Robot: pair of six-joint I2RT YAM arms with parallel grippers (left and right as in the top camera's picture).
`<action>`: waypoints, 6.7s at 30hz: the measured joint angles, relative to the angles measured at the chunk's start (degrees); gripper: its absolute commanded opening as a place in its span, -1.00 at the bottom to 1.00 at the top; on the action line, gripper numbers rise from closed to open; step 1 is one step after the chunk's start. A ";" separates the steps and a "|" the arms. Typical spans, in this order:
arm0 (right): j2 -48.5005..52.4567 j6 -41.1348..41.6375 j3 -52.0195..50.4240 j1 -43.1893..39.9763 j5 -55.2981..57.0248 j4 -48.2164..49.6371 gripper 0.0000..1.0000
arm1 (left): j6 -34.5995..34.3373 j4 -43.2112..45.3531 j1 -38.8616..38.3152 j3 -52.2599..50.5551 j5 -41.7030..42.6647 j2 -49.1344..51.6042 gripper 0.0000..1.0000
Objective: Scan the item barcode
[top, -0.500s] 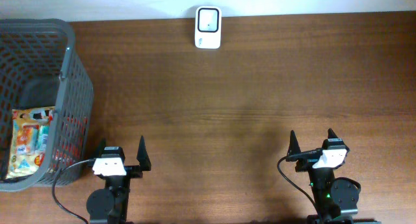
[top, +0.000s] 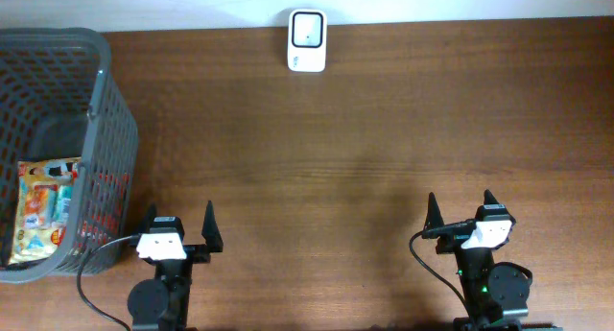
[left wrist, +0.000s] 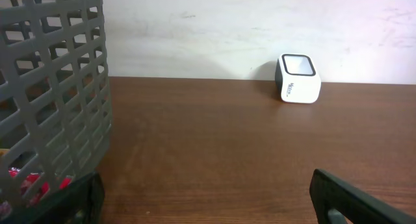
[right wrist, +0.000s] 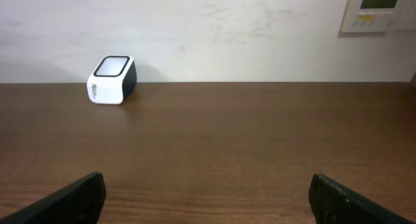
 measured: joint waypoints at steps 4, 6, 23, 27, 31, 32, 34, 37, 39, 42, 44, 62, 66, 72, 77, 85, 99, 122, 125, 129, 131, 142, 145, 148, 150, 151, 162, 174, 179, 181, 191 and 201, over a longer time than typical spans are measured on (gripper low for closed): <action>0.00 0.02 0.00 0.00 0.00 0.00 0.97 | 0.00 -0.02 -0.02 0.00 0.02 0.00 0.98; 0.00 0.02 0.00 0.00 0.00 0.00 0.97 | 0.00 -0.02 0.00 0.00 0.00 0.00 0.98; 0.00 0.00 0.00 0.00 0.00 0.00 0.97 | 0.00 44.54 0.09 0.28 25.97 -0.39 0.99; 0.02 -0.02 0.00 0.00 -0.02 0.00 0.97 | 0.98 35.06 0.09 9.49 26.93 2.19 0.99; -0.09 0.02 0.00 0.00 -0.02 0.04 0.97 | 5.46 4.74 0.13 40.24 24.44 24.65 0.98; 0.00 0.00 0.02 0.00 0.00 0.07 0.97 | 5.73 5.44 0.04 44.00 26.40 28.87 0.98; 0.02 -0.02 0.02 0.00 0.00 -0.02 0.97 | 6.29 8.33 0.09 46.16 28.06 33.44 0.98; -0.07 0.00 0.00 0.00 0.00 0.02 0.97 | 6.93 -9.88 0.20 59.30 18.69 40.94 0.98; 0.00 0.02 0.02 0.00 0.00 0.02 0.97 | 9.99 -34.58 1.01 82.71 13.09 53.59 0.98; 0.00 0.02 0.00 0.00 0.00 0.00 0.97 | 10.08 -46.69 1.18 98.01 3.41 65.46 0.98; 0.02 0.04 0.00 0.00 0.00 0.00 0.97 | 4.74 -53.18 5.88 104.74 -5.35 73.53 0.98; 0.00 0.00 0.00 0.00 0.00 0.00 0.97 | -14.12 -82.64 34.95 112.43 -11.45 114.79 0.54; 0.00 0.02 0.00 0.00 0.00 0.00 0.97 | -13.44 -84.85 34.12 112.37 -10.97 121.66 0.50; 0.00 0.00 0.00 0.00 0.00 0.00 0.97 | -11.63 -84.37 32.96 112.37 -11.02 124.50 0.33; 0.00 0.00 0.00 0.00 0.00 0.00 0.97 | -11.08 -84.19 32.96 112.21 -11.02 124.50 0.26; 0.00 0.04 0.00 0.00 0.00 0.00 0.97 | -10.62 -78.75 32.96 104.85 -14.47 124.72 -1.00; 0.00 0.02 0.00 0.00 0.00 0.00 0.97 | -10.47 -88.96 32.96 152.78 24.04 106.73 -1.00; 0.00 0.00 0.00 0.00 0.00 0.00 0.97 | -51.04 -73.16 -29.35 117.20 -2.67 130.22 0.36; 0.00 0.02 0.00 0.00 0.00 0.00 0.97 | -51.30 -72.81 -30.53 117.09 -3.28 133.00 0.78; 0.00 -0.02 0.00 0.00 0.00 0.00 0.97 | -43.47 -79.21 -29.40 126.20 -3.80 134.25 0.55; -0.04 0.00 0.00 0.00 0.00 0.02 0.97 | -39.32 -88.37 -27.50 141.92 -4.15 135.40 0.25; 0.00 -0.02 0.00 0.00 0.00 0.00 0.97 | -10.69 -91.62 4.13 170.16 -17.33 110.05 0.99; 0.00 0.02 0.00 0.00 0.00 0.00 0.97 | -9.88 -91.78 16.79 156.63 -18.34 106.31 0.99; 0.00 -0.02 0.00 0.00 0.00 0.00 0.97 | -14.14 -89.07 27.28 132.17 -21.20 107.60 0.99; 0.00 0.00 0.00 0.00 0.00 0.00 0.97 | -15.21 -82.03 34.21 115.58 -22.25 108.80 0.92; 0.00 0.02 0.00 0.00 0.00 0.00 0.97 | -15.30 -77.57 35.28 111.21 -22.45 108.48 0.83; 0.00 -0.02 0.00 0.00 0.00 0.00 0.97 | 0.04 -54.23 37.38 83.36 -20.39 108.41 0.57; 0.00 0.00 0.00 0.00 0.00 0.00 0.97 | 5.14 -47.39 37.42 79.62 -19.34 106.49 -1.00; 0.00 -0.02 0.00 0.00 0.00 0.00 0.97 | -5.05 -49.88 37.44 100.76 0.31 89.02 -1.00; 0.02 0.04 0.00 0.00 0.00 0.00 0.97 | -18.29 -48.92 37.42 104.02 14.27 79.78 -1.00; 0.00 0.00 0.00 0.00 -0.02 0.00 0.98 | -37.70 -55.25 -6.05 104.24 24.98 80.39 -1.00; 0.00 0.04 0.00 0.00 0.00 0.00 0.97 | -46.21 -54.80 -33.79 104.17 5.20 114.75 -1.00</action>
